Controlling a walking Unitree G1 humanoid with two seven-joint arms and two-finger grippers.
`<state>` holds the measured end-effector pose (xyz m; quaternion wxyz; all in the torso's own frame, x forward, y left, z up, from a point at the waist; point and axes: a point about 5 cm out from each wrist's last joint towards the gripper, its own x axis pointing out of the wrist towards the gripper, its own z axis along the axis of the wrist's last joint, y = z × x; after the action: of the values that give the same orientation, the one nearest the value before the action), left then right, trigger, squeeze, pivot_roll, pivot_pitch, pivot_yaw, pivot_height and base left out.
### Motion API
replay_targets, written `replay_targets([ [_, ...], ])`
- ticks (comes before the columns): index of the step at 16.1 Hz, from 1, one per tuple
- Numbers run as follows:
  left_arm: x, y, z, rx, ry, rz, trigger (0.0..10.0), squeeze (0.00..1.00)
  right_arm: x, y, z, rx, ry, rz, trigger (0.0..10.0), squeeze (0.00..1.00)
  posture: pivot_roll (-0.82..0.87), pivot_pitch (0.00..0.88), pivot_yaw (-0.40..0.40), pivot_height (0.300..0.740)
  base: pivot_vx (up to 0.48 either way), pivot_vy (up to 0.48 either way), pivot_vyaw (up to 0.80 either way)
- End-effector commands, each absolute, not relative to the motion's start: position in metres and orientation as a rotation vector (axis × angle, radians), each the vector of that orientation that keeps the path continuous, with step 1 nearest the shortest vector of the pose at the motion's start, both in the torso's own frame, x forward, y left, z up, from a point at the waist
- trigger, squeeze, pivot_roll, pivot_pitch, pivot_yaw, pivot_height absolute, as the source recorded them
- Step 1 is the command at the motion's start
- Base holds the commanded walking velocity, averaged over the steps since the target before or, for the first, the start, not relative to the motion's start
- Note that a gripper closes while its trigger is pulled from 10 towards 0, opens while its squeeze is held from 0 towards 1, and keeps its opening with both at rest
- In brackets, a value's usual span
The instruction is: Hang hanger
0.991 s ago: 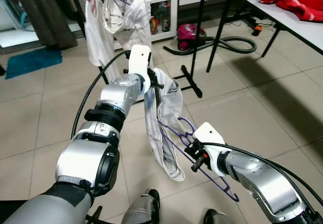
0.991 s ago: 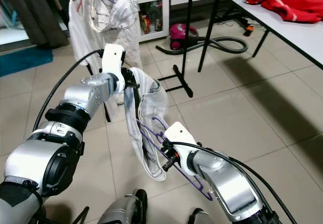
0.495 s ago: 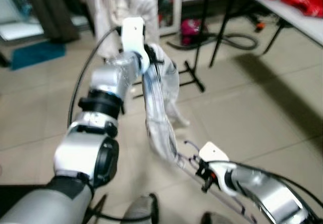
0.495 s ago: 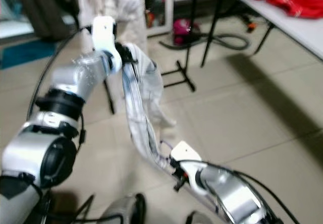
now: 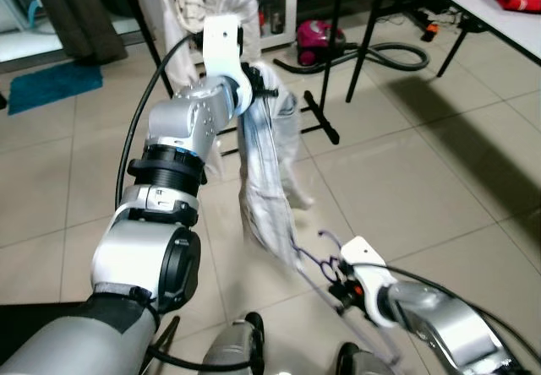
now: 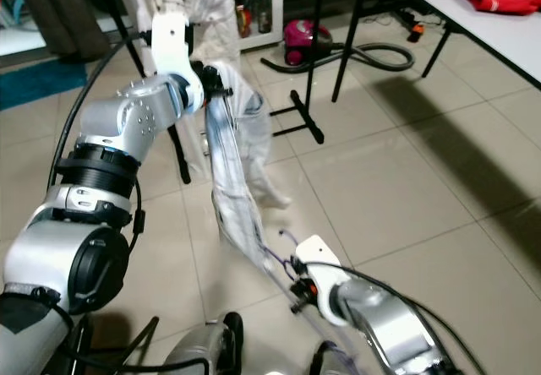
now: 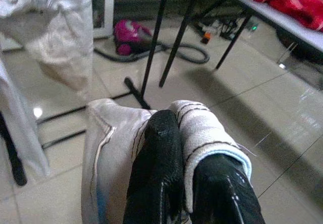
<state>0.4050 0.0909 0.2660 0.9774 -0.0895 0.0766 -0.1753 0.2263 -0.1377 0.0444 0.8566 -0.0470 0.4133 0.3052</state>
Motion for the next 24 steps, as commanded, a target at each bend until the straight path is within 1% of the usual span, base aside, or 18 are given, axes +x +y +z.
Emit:
replay_targets([
  [1,0.400,0.086,0.291,-0.176,0.047,-0.404,0.0,0.00,0.223,-0.143,0.035,0.001,0.915,0.591,10.0,0.00,0.03,0.159,0.084,0.740,0.000,0.000,0.00],
  [2,0.399,0.085,0.294,-0.171,0.035,-0.414,0.0,0.00,0.226,-0.143,0.033,0.073,0.918,0.554,10.0,0.00,0.04,0.159,0.083,0.740,0.000,0.000,0.00],
  [3,0.397,0.086,0.300,-0.165,0.008,-0.420,0.0,0.00,0.232,-0.146,0.031,0.197,0.915,0.483,10.0,0.00,0.04,0.158,0.077,0.740,0.000,0.000,0.00],
  [7,0.392,0.095,0.305,-0.157,-0.009,-0.407,0.0,0.00,0.245,-0.154,0.026,0.412,0.897,0.311,10.0,0.00,0.06,0.153,0.064,0.740,0.000,0.000,0.00],
  [9,0.391,0.100,0.304,-0.142,-0.015,-0.397,0.0,0.00,0.253,-0.155,0.028,0.498,0.868,0.270,10.0,0.00,0.06,0.150,0.062,0.740,0.000,0.000,0.00],
  [11,0.387,0.106,0.296,-0.104,-0.009,-0.385,0.0,0.00,0.276,-0.157,0.050,0.725,0.696,0.195,10.0,0.00,0.06,0.142,0.060,0.740,0.000,0.000,0.00],
  [14,0.376,0.106,0.283,-0.065,-0.007,-0.405,0.0,0.00,0.292,-0.164,0.065,0.912,0.598,0.109,10.0,0.00,0.06,0.140,0.061,0.740,0.000,0.000,0.00],
  [17,0.361,0.106,0.259,-0.019,0.008,-0.413,0.0,0.00,0.305,-0.182,0.075,0.992,0.490,-0.029,10.0,0.00,0.07,0.138,0.057,0.740,0.000,0.000,0.00],
  [18,0.359,0.107,0.254,-0.019,0.013,-0.403,0.0,0.00,0.309,-0.186,0.080,1.011,0.441,-0.049,10.0,0.00,0.07,0.135,0.053,0.740,0.000,0.000,0.00],
  [20,0.347,0.110,0.234,0.008,0.013,-0.378,0.0,0.00,0.320,-0.199,0.099,1.114,0.282,-0.112,10.0,0.00,0.07,0.120,0.046,0.740,0.000,0.000,0.00],
  [23,0.332,0.110,0.206,0.045,0.041,-0.337,0.0,0.00,0.334,-0.207,0.126,1.143,0.101,-0.127,10.0,0.00,0.06,0.100,0.040,0.740,0.000,0.000,0.00],
  [24,0.326,0.107,0.200,0.103,0.008,-0.351,0.0,0.00,0.338,-0.210,0.132,1.176,0.070,-0.158,10.0,0.00,0.06,0.097,0.038,0.740,0.000,0.000,0.00],
])
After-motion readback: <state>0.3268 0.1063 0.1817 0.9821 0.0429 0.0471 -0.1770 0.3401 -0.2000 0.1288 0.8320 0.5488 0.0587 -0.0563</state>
